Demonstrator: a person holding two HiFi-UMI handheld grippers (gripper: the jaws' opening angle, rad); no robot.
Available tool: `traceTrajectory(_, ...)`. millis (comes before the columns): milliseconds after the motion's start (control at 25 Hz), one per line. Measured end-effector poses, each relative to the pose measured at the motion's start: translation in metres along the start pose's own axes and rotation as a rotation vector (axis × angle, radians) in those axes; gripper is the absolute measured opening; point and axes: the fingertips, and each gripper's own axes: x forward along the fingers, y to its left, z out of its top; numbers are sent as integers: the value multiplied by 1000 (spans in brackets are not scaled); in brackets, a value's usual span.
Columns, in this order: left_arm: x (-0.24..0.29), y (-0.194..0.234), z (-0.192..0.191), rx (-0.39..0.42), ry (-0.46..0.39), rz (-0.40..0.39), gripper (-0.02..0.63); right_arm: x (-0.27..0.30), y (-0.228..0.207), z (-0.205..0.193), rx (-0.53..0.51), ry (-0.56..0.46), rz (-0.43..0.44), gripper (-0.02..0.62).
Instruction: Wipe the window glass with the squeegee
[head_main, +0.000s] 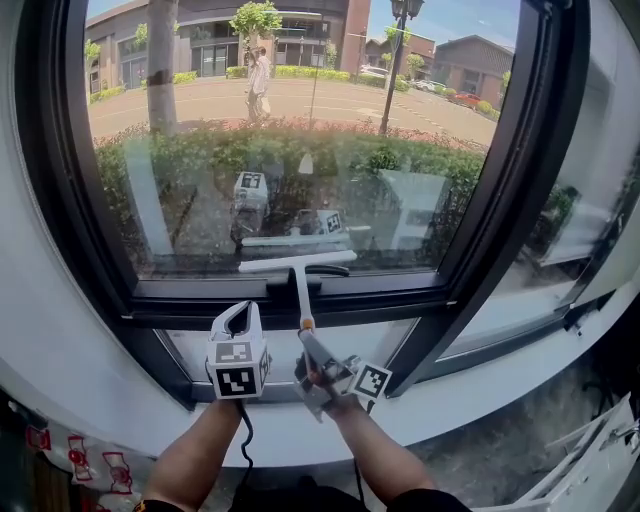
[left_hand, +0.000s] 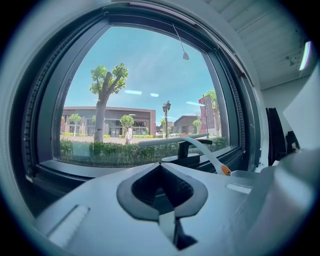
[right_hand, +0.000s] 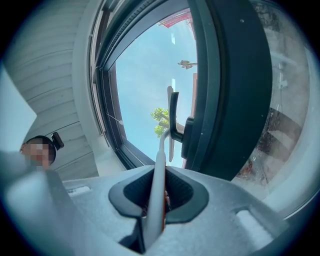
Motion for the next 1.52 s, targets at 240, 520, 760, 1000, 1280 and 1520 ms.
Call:
traceTrajectory(240, -2, -15, 31, -1, -71, -16, 17, 11, 40, 21, -50, 5, 94, 43)
traceTrajectory(520, -5, -53, 125, 81, -224, -45, 18, 41, 114, 104, -211, -17, 208, 43)
traceTrajectory(760, -5, -74, 194, 134, -315, -19, 18, 72, 179, 178, -280, -42, 301, 43)
traceTrajectory(1000, -7, -83, 240, 156, -380, -4, 18, 99, 211, 222, -277, -56, 344, 43)
traceTrajectory(1280, 0, -86, 244, 150, -367, -12, 18, 105, 207, 233, -253, -58, 337, 44)
traceTrajectory(1520, 6, -89, 227, 130, -341, -26, 18, 91, 191, 222, -228, -60, 331, 44)
